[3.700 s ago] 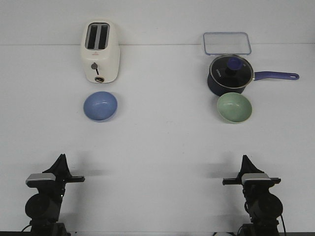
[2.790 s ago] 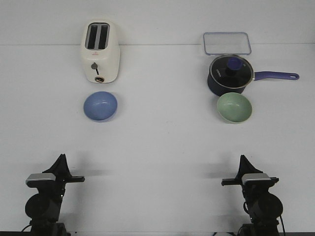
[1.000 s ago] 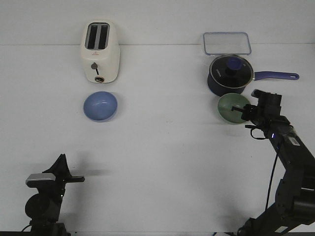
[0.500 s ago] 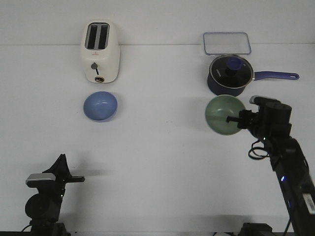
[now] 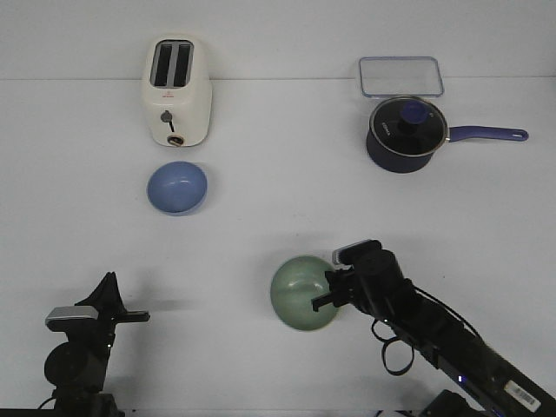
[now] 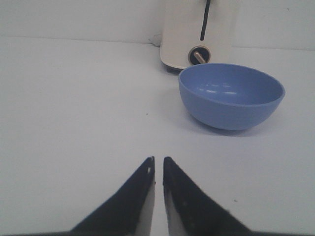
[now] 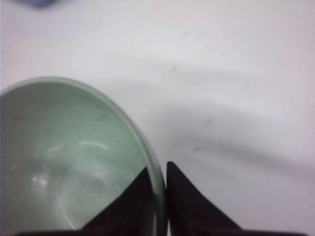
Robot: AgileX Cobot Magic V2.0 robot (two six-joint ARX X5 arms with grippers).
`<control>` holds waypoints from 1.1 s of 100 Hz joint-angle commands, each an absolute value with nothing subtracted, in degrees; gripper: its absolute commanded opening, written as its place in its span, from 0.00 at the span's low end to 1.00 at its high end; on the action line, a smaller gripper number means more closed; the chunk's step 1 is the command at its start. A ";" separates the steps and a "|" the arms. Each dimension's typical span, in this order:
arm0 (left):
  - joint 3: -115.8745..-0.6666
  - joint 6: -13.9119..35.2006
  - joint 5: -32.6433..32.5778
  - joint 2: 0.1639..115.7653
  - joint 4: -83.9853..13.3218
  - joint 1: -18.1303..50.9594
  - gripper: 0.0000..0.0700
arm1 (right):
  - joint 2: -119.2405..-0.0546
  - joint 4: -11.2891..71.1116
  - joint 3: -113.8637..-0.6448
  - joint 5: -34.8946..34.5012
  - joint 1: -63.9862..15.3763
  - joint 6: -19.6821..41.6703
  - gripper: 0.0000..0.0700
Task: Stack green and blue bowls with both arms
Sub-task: 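Carry the green bowl toward the robot and set it down centrally, then release the green bowl and reach the left gripper to the blue bowl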
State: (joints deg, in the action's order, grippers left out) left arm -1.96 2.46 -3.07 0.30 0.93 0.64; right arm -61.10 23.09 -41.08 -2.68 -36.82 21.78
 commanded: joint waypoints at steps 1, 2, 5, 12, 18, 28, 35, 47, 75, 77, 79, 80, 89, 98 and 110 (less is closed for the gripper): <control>-0.84 2.17 -3.01 0.19 1.76 0.60 0.02 | -63.26 21.65 -41.15 -1.21 -38.61 23.97 0.00; -0.84 2.17 -3.01 0.19 1.76 0.60 0.02 | -63.57 21.52 -41.12 -1.21 -38.83 23.97 0.00; -0.84 2.17 -3.01 0.19 1.78 0.60 0.02 | -64.55 21.10 -41.12 -1.23 -39.35 23.94 0.00; -0.84 2.17 -3.01 0.19 1.76 0.60 0.02 | -66.87 19.53 -41.12 -1.26 -40.27 23.94 0.00; -0.84 2.17 -3.01 0.19 1.80 0.60 0.02 | -68.82 18.68 -41.12 -1.08 -40.51 23.97 0.00; -0.84 2.17 -3.01 0.19 1.78 0.60 0.02 | -71.11 18.39 -41.12 0.56 -40.51 23.92 0.00; -0.84 2.17 -3.01 0.19 1.80 0.60 0.02 | -72.53 18.37 -41.12 0.71 -40.51 23.86 0.00; -0.86 3.57 -2.98 0.19 1.76 0.60 0.02 | -73.60 18.50 -41.12 0.62 -40.49 23.90 0.06; -0.89 12.38 -2.98 0.19 1.78 0.60 0.02 | -69.34 18.81 -41.30 0.47 -39.70 21.78 0.53; -0.89 12.67 -2.98 0.19 1.76 0.60 0.02 | -68.16 19.11 -41.30 0.49 -39.64 21.23 0.53; -0.89 12.80 -2.98 0.19 1.78 0.60 0.02 | -66.89 19.42 -41.30 0.49 -39.62 20.67 0.53; -0.89 12.80 -2.98 0.19 1.83 0.60 0.02 | -66.19 19.57 -41.30 0.51 -39.64 20.40 0.53; -0.89 15.49 -2.98 0.19 3.53 0.60 0.02 | -58.89 21.67 -41.30 0.84 -39.64 18.74 0.53; -1.30 21.04 -2.92 0.19 6.02 0.60 0.02 | -50.87 23.57 -41.23 2.52 -39.99 18.55 0.53; -5.04 25.69 -2.90 2.66 5.85 0.60 0.02 | -42.37 24.82 -41.21 4.56 -41.39 18.59 0.53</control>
State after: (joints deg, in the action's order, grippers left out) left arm -2.52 20.67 -3.05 0.82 5.08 0.64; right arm -44.93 24.75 -40.97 3.60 -40.29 19.38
